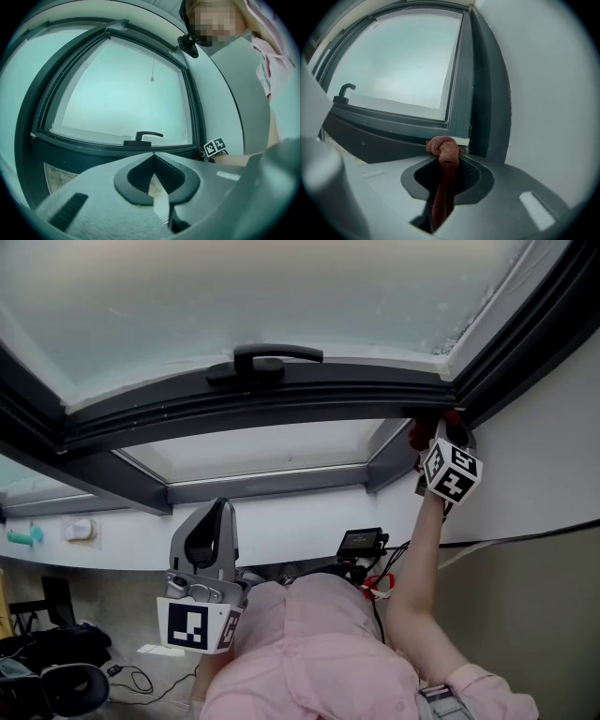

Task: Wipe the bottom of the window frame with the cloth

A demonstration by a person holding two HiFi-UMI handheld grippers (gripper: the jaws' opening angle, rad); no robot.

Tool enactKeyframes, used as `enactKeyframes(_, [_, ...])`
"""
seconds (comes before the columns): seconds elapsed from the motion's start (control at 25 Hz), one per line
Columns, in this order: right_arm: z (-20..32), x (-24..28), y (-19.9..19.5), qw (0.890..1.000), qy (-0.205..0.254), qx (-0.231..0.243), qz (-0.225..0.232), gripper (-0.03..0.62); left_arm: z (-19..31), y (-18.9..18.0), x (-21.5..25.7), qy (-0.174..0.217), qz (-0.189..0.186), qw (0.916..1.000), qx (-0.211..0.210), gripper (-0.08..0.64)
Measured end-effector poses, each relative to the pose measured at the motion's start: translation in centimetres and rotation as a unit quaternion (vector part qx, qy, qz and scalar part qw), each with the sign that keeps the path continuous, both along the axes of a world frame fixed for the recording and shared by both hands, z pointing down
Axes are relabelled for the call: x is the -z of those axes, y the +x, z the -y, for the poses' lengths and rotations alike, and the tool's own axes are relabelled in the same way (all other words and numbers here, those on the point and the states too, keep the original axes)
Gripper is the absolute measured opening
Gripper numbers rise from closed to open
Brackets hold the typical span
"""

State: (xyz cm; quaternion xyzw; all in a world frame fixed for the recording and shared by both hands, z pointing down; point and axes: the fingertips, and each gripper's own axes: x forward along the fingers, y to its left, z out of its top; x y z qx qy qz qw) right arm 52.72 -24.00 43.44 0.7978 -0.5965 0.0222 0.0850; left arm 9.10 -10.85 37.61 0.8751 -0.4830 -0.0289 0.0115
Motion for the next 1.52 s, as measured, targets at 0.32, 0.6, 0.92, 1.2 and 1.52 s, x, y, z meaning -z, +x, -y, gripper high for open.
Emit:
enactKeyframes(0.32, [0.0, 0.0, -0.1, 1.0, 0.002, 0.018, -0.006, 0.066, -0.5, 0.2, 0.0, -0.002, 0.002, 1.0, -0.003, -0.002])
enactKeyframes(0.6, [-0.9, -0.1, -0.9, 1.0, -0.006, 0.03, -0.005, 0.066, -1.1, -0.1, 0.0, -0.004, 0.003, 1.0, -0.002, -0.002])
enactKeyframes(0.92, [-4.5, 1.2, -4.1, 0.998, 0.031, 0.055, 0.023, 0.066, -2.3, -0.9, -0.8, -0.014, 0.005, 0.9999, -0.003, -0.001])
enactKeyframes(1.2, [-7.9, 2.0, -11.0, 0.993, 0.027, 0.113, 0.036, 0.066, -3.9, -1.5, -1.3, -0.02, 0.005, 0.9996, -0.02, -0.002])
enactKeyframes(1.52, [-13.8, 1.6, -20.6, 0.98, -0.001, 0.186, 0.069, 0.066, -6.2, -4.7, -1.1, -0.024, -0.002, 0.9987, -0.046, -0.002])
